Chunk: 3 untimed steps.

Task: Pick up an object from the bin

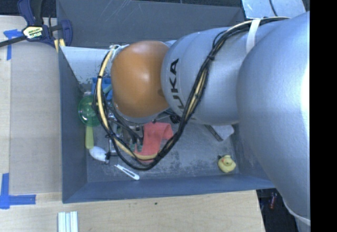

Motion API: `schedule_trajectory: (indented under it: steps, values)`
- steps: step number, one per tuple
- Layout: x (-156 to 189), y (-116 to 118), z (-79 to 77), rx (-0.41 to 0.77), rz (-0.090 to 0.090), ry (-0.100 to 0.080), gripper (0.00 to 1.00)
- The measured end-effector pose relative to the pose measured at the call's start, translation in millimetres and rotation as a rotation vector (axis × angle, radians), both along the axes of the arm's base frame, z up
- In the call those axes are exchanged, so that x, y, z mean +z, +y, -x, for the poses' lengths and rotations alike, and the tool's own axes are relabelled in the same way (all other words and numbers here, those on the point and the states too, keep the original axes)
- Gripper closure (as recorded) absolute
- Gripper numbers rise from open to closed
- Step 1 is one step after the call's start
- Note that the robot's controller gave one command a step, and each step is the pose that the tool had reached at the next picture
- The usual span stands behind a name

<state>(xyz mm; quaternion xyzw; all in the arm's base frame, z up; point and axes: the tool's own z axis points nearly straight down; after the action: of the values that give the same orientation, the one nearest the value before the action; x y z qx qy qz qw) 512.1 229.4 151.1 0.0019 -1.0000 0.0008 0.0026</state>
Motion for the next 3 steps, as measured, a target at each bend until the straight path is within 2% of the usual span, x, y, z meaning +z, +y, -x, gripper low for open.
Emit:
schedule_trajectory:
  steps: [1,2,3]
  values:
    - [5.3,-0.9,-1.8,-0.005,-0.003,-0.007,0.0]
    - [80.6,7.7,-7.5,-0.066,-0.003,-0.006,0.0]
    - [74.7,-8.1,-17.2,-0.017,0.0,-0.001,0.0]
